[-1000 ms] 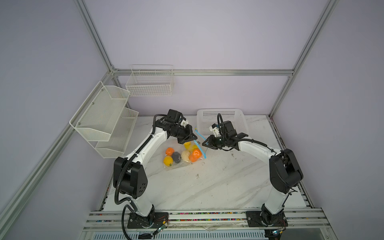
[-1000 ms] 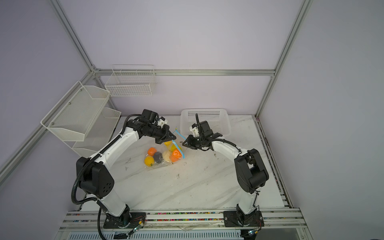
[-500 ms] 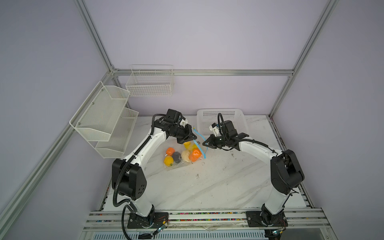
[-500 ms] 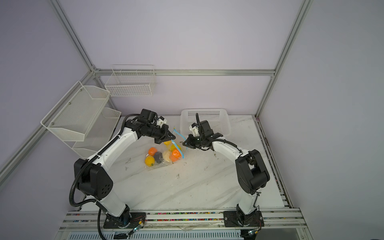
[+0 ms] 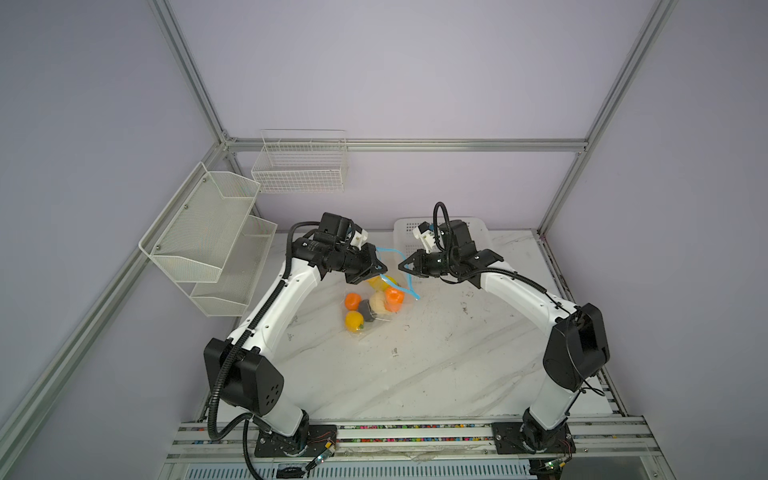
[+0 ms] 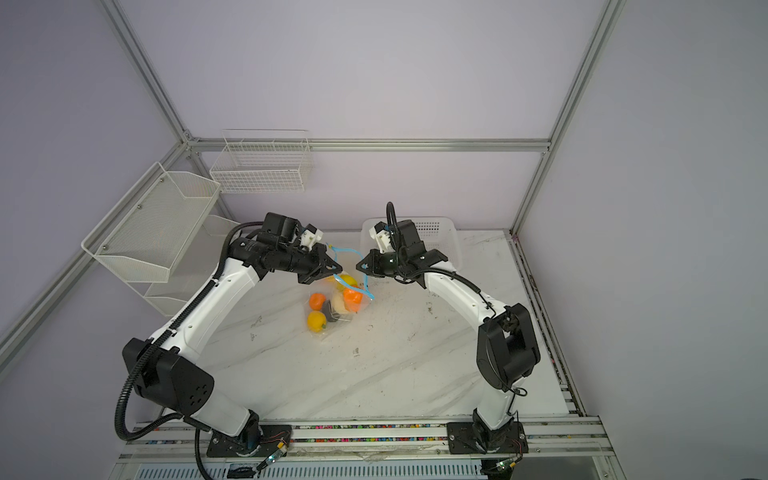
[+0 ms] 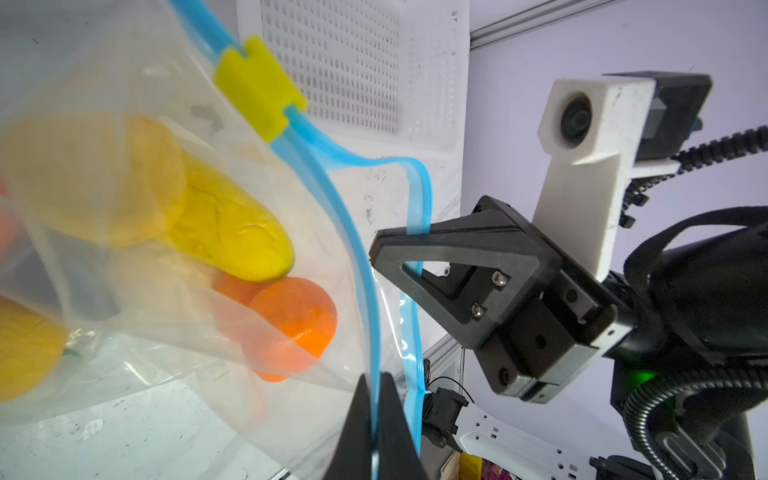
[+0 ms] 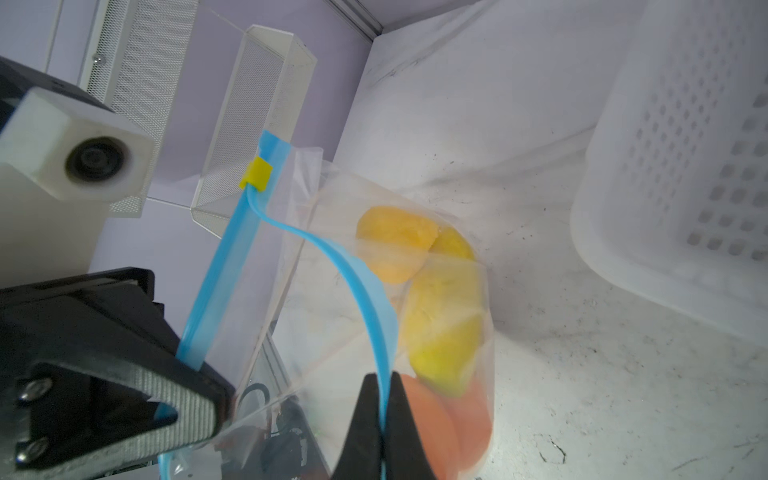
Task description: Place the food in the zip-top bag and seal the zipper
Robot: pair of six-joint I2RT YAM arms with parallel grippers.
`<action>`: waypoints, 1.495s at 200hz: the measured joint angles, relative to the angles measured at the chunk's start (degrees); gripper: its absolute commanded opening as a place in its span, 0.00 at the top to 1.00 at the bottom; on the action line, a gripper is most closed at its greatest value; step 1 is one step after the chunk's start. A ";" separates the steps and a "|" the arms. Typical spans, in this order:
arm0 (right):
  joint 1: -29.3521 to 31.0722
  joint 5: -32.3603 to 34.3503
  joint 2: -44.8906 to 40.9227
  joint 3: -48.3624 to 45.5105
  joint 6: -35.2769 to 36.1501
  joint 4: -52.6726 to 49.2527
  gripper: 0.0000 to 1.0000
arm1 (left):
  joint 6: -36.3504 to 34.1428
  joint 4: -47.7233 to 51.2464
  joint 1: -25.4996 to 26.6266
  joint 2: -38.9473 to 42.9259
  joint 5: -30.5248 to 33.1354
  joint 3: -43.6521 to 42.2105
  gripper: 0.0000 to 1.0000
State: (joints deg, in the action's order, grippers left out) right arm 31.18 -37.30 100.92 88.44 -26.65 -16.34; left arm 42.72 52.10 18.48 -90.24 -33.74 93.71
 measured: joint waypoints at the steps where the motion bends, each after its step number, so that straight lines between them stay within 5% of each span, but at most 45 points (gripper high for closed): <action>1: 0.00 0.02 0.02 0.09 0.00 -0.04 1.00 | -0.02 0.09 0.00 0.04 0.07 0.13 1.00; 94: 0.00 0.81 -0.07 9.68 1.49 -2.62 1.00 | -0.35 4.37 -0.09 4.37 4.22 6.27 1.00; 299: 0.02 2.86 -10.54 1.05 1.95 -1.68 0.96 | -0.28 5.16 -0.11 2.93 4.24 11.02 1.00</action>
State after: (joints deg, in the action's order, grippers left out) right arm 31.20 -34.44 90.39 89.49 -24.71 -18.02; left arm 42.44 57.25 18.37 -87.31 -29.50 104.73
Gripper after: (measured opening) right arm 0.046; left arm 0.047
